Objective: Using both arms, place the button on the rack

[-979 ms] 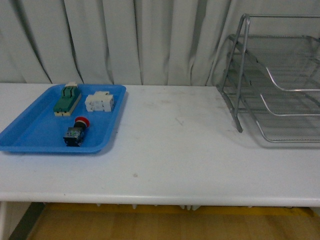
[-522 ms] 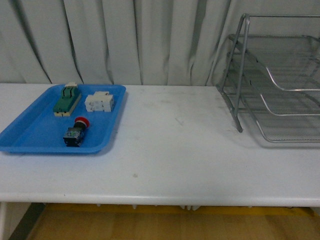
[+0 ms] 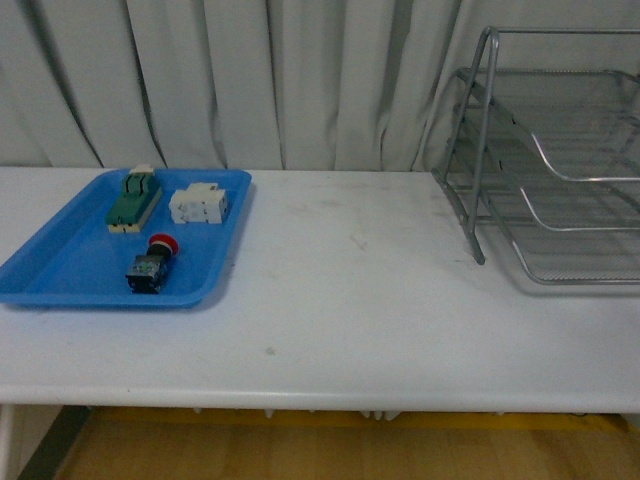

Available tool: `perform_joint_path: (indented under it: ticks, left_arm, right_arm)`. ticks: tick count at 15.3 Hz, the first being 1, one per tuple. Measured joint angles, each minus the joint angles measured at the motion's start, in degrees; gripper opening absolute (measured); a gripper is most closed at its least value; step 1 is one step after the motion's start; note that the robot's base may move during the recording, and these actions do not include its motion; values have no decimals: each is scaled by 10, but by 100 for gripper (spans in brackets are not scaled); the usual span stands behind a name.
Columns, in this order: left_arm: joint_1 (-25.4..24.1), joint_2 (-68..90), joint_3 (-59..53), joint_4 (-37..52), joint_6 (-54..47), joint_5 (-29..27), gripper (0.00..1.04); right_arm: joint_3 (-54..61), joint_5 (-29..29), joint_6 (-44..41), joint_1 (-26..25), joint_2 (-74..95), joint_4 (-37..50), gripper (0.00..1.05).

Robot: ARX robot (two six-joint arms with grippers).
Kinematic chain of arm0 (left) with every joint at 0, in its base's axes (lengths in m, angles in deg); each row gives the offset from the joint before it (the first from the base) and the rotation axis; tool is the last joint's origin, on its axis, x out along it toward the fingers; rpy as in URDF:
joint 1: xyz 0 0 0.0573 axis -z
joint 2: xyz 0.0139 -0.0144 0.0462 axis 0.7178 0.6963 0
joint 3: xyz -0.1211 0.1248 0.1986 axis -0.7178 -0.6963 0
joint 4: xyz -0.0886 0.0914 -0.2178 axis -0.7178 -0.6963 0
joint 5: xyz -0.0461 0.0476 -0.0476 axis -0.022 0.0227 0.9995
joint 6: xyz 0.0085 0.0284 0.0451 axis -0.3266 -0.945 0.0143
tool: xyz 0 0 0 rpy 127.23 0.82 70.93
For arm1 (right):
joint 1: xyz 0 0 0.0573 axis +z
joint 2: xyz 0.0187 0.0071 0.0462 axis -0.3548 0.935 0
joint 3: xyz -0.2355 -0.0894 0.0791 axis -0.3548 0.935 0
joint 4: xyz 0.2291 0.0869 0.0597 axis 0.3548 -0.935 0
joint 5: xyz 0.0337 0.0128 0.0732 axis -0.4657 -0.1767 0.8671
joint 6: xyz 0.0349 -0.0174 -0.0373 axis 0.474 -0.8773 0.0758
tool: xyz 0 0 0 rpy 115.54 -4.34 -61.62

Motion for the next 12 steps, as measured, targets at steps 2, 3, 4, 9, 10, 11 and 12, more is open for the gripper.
perform_joint_path:
  ticks: [2,3,4,9,10,11,12]
  left_arm:
    - [0,0,0,0,0,0,98]
    - [0,0,0,0,0,0,98]
    - [0,0,0,0,0,0,98]
    - [0,0,0,0,0,0,98]
    - [0,0,0,0,0,0,98]
    - [0,0,0,0,0,0,98]
    - [0,0,0,0,0,0,98]
  right_arm:
    - [-15,-28,64,26,49,-1,98]
    - [-28,-33,78,43,66,2,98]
    - [-37,-39,84,59,76,3,98]
    - [-51,-54,98,138,135,2,98]
    - [-52,-57,98,146,146,3,98]
    - [-57,-58,96,152,156,3,98]
    - [-63,-59,94,156,162,1,98]
